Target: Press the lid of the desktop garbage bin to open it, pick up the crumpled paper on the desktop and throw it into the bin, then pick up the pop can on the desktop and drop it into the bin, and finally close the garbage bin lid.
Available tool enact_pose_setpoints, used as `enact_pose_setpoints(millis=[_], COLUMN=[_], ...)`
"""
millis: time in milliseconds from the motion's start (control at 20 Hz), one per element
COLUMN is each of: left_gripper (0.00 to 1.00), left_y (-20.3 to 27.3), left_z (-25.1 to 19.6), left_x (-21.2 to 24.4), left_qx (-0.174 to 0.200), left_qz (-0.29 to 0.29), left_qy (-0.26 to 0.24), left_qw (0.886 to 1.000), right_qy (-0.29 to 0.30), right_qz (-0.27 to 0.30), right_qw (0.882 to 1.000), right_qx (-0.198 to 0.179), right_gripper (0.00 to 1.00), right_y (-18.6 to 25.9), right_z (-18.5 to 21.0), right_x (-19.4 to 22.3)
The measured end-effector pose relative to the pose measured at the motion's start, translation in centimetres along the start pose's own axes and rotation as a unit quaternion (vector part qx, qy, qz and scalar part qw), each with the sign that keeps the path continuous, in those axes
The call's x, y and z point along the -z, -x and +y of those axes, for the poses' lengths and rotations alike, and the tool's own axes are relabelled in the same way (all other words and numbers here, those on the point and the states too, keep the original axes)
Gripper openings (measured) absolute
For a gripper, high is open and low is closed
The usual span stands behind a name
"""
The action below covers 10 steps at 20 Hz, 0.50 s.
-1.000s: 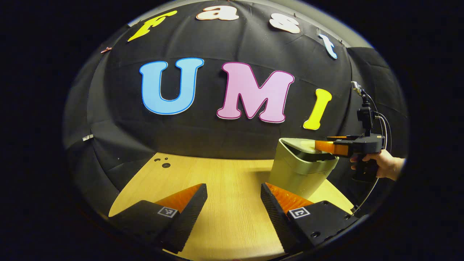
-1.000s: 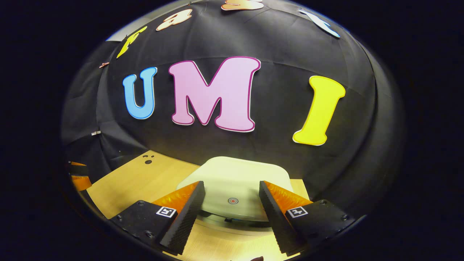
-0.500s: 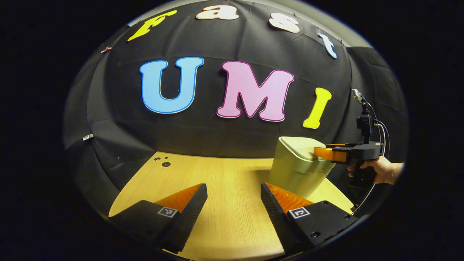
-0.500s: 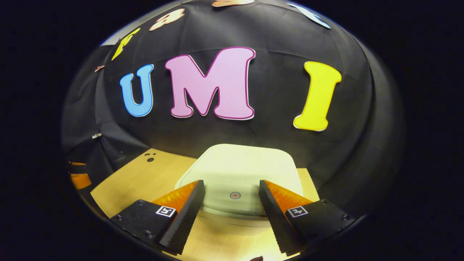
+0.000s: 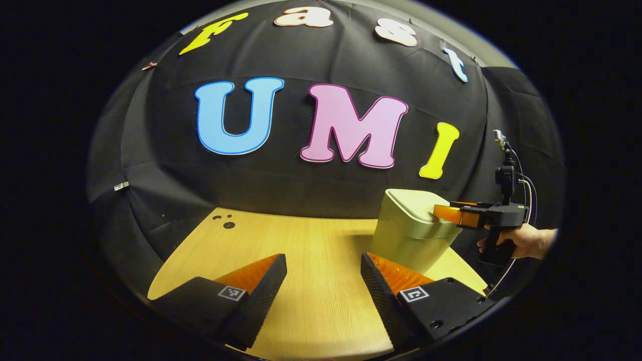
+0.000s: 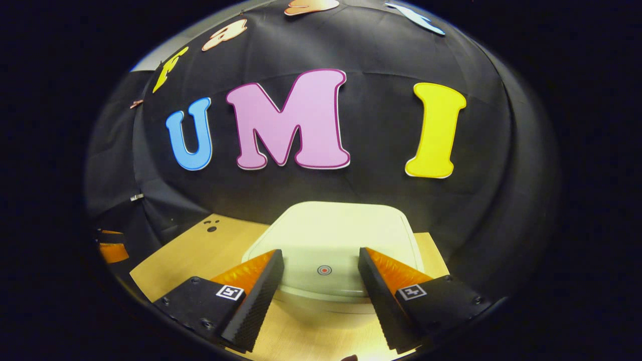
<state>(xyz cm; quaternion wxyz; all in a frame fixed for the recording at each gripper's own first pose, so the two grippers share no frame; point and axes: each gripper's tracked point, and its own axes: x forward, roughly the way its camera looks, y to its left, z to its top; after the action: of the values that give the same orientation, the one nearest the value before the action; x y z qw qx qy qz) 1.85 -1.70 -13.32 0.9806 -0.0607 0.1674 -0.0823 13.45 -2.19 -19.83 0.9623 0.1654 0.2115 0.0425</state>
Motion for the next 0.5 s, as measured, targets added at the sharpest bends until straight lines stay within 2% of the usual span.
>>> enact_pose_setpoints(millis=[250, 500], left_gripper=[0.95, 0.95], left_y=[-0.1, -0.3], left_z=[0.3, 0.1], left_x=[-0.2, -0.1], left_qx=[0.001, 0.005], left_qz=[-0.001, 0.000], left_qy=[0.001, -0.001], left_qw=[1.000, 1.000], right_qy=[-0.015, -0.004], right_qz=[-0.033, -0.031], right_qw=[0.999, 0.999], right_qx=[-0.008, -0.017], right_gripper=[0.94, 0.94], right_y=[0.8, 2.1], right_z=[0.8, 1.7], right_x=[-2.5, -2.3])
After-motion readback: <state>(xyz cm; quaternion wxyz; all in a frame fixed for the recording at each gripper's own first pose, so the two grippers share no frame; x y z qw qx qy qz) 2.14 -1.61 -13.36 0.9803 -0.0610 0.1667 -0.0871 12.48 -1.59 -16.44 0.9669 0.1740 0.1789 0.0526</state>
